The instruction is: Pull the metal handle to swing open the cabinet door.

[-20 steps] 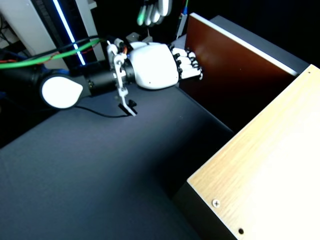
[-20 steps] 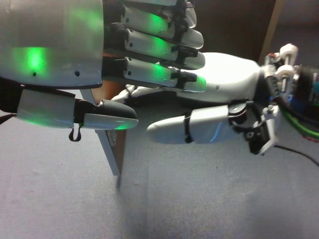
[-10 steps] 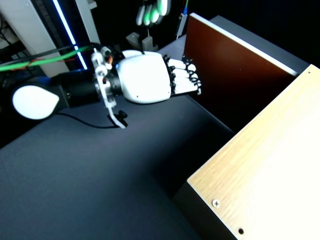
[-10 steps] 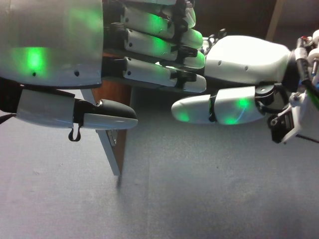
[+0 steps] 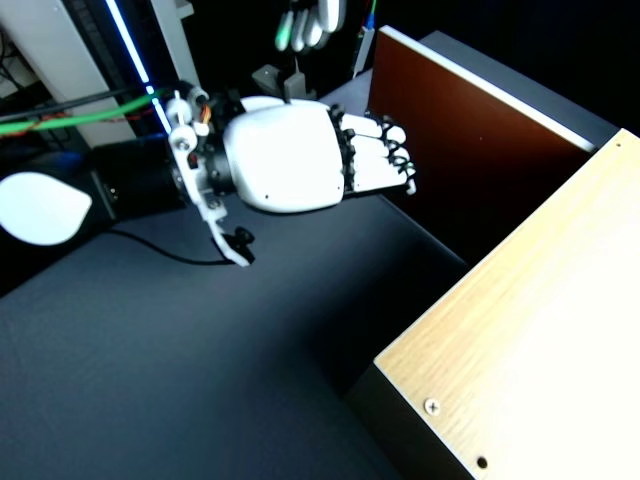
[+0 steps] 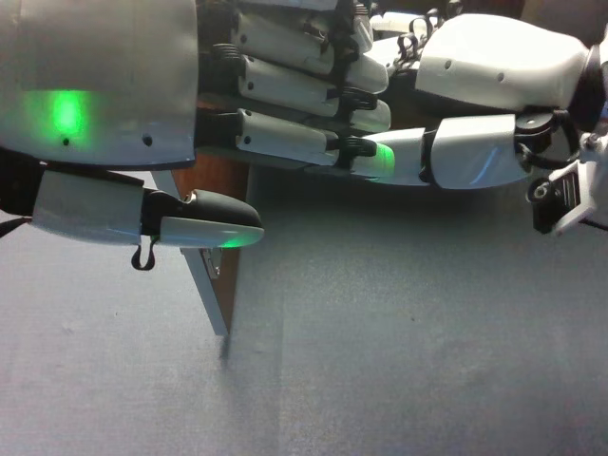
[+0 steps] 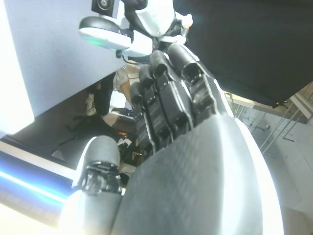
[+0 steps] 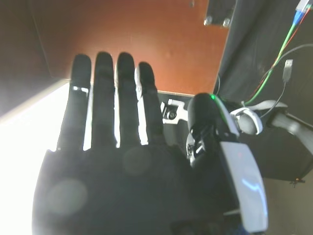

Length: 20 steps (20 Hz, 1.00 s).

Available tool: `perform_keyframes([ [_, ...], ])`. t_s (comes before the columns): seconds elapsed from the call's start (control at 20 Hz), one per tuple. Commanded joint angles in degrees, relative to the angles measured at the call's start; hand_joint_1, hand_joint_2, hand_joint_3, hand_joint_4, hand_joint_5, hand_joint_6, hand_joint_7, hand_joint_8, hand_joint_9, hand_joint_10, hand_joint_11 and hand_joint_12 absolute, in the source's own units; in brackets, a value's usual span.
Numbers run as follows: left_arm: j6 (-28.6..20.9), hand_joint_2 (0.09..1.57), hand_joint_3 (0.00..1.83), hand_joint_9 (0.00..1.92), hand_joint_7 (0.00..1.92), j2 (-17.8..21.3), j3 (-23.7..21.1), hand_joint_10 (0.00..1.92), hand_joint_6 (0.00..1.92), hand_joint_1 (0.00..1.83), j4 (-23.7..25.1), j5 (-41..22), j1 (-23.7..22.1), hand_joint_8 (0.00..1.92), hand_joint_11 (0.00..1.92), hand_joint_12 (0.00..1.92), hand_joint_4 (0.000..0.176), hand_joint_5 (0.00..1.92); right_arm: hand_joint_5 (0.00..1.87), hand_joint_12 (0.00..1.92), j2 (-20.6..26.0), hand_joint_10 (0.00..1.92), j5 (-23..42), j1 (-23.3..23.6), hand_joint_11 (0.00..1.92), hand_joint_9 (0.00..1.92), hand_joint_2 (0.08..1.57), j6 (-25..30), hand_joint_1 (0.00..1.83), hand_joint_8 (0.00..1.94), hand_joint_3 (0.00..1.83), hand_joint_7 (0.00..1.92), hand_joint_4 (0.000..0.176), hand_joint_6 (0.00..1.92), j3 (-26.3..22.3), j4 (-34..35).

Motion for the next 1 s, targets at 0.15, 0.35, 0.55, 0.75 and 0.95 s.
perform_keyframes([
  [0.15, 0.5, 1.57, 0.07, 0.45, 0.47, 0.4, 0.1, 0.0, 0.0, 0.0, -5.5, -1.4, -0.5, 0.0, 0.07, 0.9, 0.0, 0.45, 0.37, 0.87, 1.8, 0.0, 11.1, 0.8, 0.0, 0.34, 1.57, 0.3, 0.0, 0.0, 0.0, 0.39, 0.0, 0.0, -1.0, -1.7],
  [0.35, 0.5, 1.57, 0.07, 0.44, 0.46, 0.4, 0.1, 0.0, 0.0, 0.0, -5.5, -1.4, -0.5, 0.0, 0.06, 0.9, 0.0, 0.44, 0.38, 0.86, 2.2, 0.0, 14.1, 0.8, 0.0, 0.34, 1.57, 0.3, 0.0, 0.0, 0.01, 0.39, 0.0, 0.0, -1.4, -2.4],
  [0.55, 0.5, 1.57, 0.07, 0.45, 0.47, 0.4, 0.1, 0.0, 0.0, 0.0, -5.5, -1.4, -0.5, 0.0, 0.06, 0.89, 0.0, 0.44, 0.38, 0.87, 2.9, 0.0, 12.7, 0.8, 0.0, 0.35, 1.57, 0.3, 0.0, 0.0, 0.01, 0.39, 0.0, 0.0, -1.4, -2.4],
  [0.75, 0.5, 1.57, 0.07, 0.45, 0.47, 0.4, 0.1, 0.0, 0.0, 0.0, -5.5, -1.4, -0.5, 0.0, 0.06, 0.89, 0.0, 0.44, 0.38, 0.88, 2.9, 0.0, 8.1, 1.8, 0.0, 0.35, 1.57, 0.3, 0.0, 0.0, 0.01, 0.39, 0.0, 0.0, -1.3, -1.1],
  [0.95, 0.5, 1.57, 0.06, 0.45, 0.47, 0.4, 0.1, 0.0, 0.0, 0.0, -5.5, -1.4, -0.5, 0.0, 0.06, 0.89, 0.0, 0.44, 0.38, 0.88, 2.9, 0.0, 7.1, 2.9, 0.0, 0.35, 1.57, 0.3, 0.0, 0.0, 0.0, 0.39, 0.0, 0.0, -1.2, -0.9],
])
